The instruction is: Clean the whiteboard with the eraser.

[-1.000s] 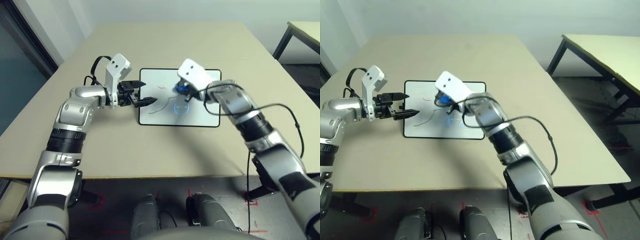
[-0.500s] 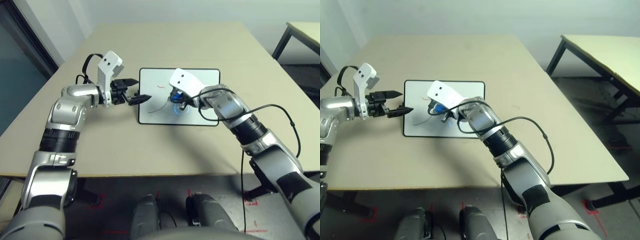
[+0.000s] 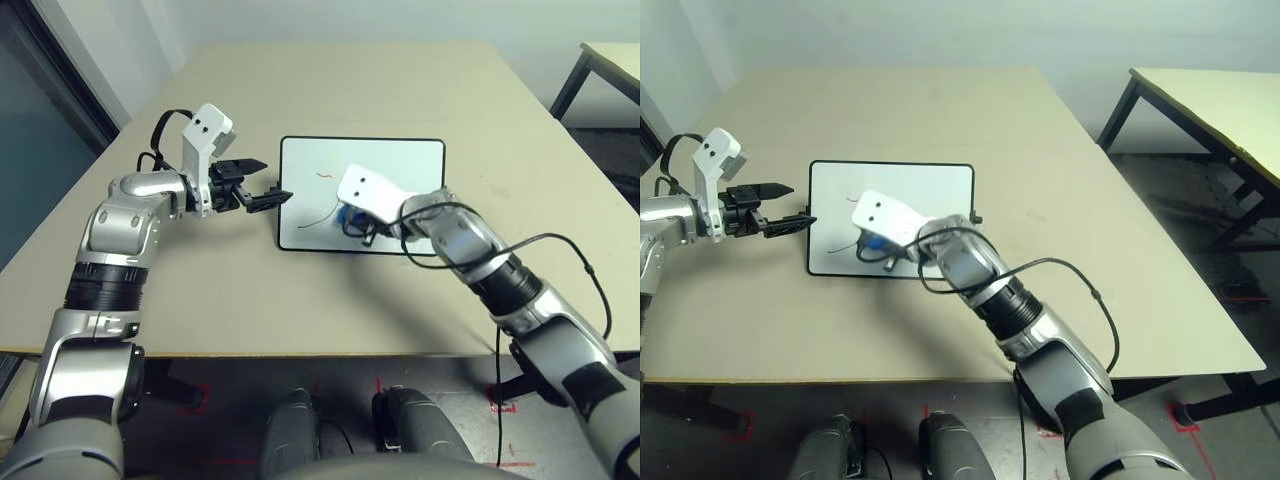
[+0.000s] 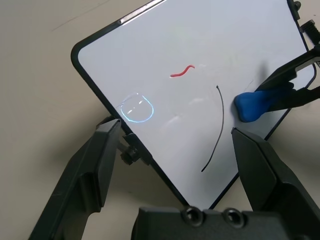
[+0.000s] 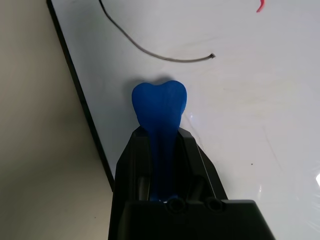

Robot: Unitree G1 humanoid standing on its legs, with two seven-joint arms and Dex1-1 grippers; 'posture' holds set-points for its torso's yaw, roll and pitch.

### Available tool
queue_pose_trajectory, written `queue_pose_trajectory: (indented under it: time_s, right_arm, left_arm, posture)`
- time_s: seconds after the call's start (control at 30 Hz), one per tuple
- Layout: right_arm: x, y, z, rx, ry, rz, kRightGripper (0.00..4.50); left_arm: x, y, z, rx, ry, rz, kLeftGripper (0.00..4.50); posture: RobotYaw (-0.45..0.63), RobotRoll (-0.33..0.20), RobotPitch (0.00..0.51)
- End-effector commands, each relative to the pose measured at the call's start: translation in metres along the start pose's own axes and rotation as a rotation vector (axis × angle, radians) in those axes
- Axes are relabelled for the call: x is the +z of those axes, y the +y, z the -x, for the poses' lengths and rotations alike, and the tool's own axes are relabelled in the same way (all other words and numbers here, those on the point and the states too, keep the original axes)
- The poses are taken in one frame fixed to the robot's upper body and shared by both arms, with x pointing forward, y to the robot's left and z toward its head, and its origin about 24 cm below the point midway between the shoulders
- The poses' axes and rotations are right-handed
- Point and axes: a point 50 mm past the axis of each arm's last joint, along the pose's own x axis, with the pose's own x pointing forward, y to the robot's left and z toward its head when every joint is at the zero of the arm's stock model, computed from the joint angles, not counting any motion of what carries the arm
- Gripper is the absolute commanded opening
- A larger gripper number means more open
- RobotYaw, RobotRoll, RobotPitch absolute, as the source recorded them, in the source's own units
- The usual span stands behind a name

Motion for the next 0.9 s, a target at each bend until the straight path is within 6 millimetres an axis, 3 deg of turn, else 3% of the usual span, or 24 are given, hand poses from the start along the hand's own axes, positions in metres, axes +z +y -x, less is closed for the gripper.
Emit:
queue_pose_trajectory:
  time_s: [0.03, 0.13, 0.27, 0.33, 0.47, 0.57, 0.7, 0.9]
  right_arm:
    - [0.011, -0.030, 0.001, -0.132, -0.014, -0.011, 0.59]
    - [0.019, -0.044, -0.001, -0.168, -0.029, -0.011, 0.59]
    - [0.014, -0.044, -0.006, -0.153, -0.006, 0.001, 0.59]
    - [0.007, -0.036, -0.007, -0.114, 0.021, 0.020, 0.59]
    - [-0.011, 0.001, 0.000, 0.043, 0.087, 0.089, 0.59]
    - [-0.011, 0.010, 0.004, 0.068, 0.098, 0.106, 0.59]
    - [0.000, -0.001, 0.000, 0.026, 0.088, 0.114, 0.59]
    - [0.043, -0.046, -0.002, -0.139, -0.002, 0.098, 0.59]
  left_arm:
    - [0.000, 0.001, 0.001, 0.003, 0.000, 0.006, 4.50]
    - [-0.001, 0.001, 0.002, 0.006, 0.000, 0.007, 4.50]
    - [-0.002, 0.002, 0.003, 0.010, 0.001, 0.010, 4.50]
    - [-0.003, 0.002, 0.004, 0.014, 0.001, 0.012, 4.50]
    - [-0.003, 0.004, 0.008, 0.027, 0.002, 0.015, 4.50]
    - [-0.002, 0.006, 0.008, 0.034, -0.002, 0.014, 4.50]
    - [-0.001, 0.007, 0.008, 0.040, -0.007, 0.013, 4.50]
    - [-0.001, 0.006, 0.008, 0.043, -0.011, 0.015, 4.50]
  posture:
    - [-0.03, 0.000, 0.057]
    - [-0.02, 0.000, 0.057]
    - [-0.02, 0.000, 0.061]
    - [-0.02, 0.000, 0.061]
    - [-0.02, 0.000, 0.066]
    - [-0.02, 0.000, 0.068]
    - [-0.02, 0.000, 0.067]
    - [-0.01, 0.000, 0.064]
